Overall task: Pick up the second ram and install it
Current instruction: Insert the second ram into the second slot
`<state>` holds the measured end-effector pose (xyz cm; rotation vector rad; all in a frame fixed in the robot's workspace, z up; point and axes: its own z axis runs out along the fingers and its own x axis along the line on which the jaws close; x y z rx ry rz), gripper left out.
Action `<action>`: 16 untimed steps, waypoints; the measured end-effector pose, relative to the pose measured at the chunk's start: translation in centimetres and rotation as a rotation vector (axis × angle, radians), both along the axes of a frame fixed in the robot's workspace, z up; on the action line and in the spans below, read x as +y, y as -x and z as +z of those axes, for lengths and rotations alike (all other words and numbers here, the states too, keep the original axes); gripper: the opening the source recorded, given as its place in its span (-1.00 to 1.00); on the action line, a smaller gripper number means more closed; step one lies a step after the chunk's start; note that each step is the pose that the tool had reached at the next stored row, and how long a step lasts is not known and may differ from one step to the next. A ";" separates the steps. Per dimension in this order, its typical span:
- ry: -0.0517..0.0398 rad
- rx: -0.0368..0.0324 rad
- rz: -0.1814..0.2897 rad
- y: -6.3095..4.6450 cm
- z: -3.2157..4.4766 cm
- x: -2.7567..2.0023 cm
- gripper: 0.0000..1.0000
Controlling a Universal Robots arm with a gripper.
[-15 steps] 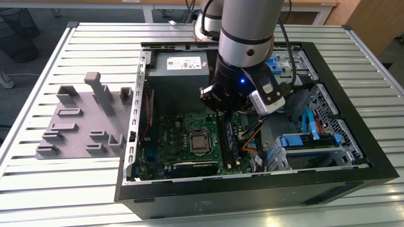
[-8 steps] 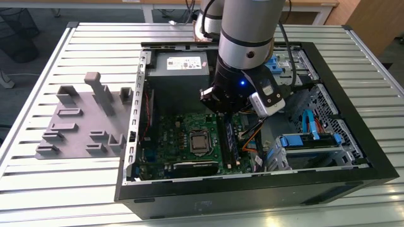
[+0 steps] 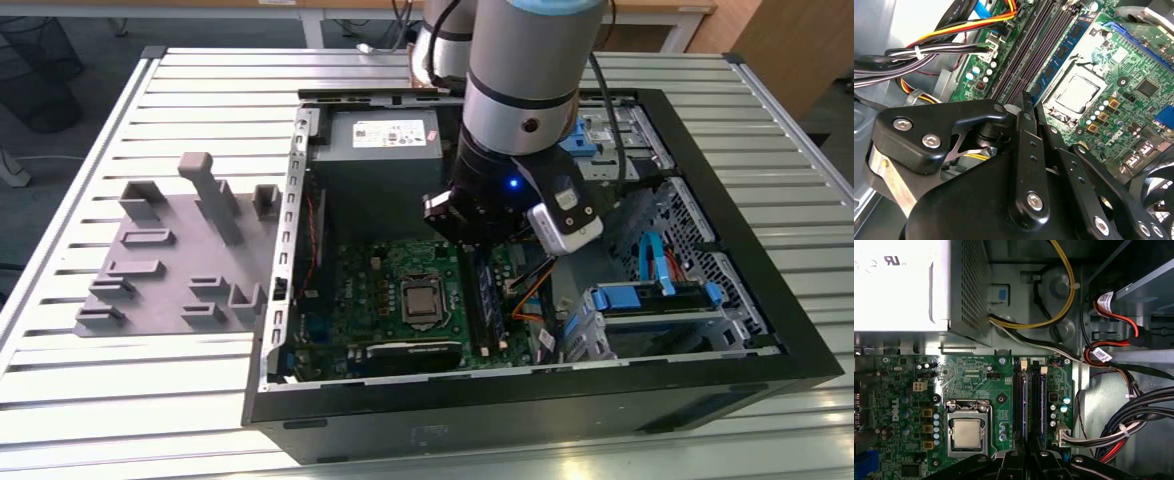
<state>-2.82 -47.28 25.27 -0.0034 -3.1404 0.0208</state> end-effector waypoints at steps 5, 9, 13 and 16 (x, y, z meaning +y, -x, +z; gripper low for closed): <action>0.0000 0.0016 0.000 0.0 -0.50 -0.09 -0.72; -0.0002 0.0017 -0.001 0.0 -0.91 -0.20 -0.72; -0.0002 0.0017 -0.002 0.0 -1.38 -0.29 -0.72; 0.0001 0.0019 -0.002 0.0 -1.53 -0.29 -0.72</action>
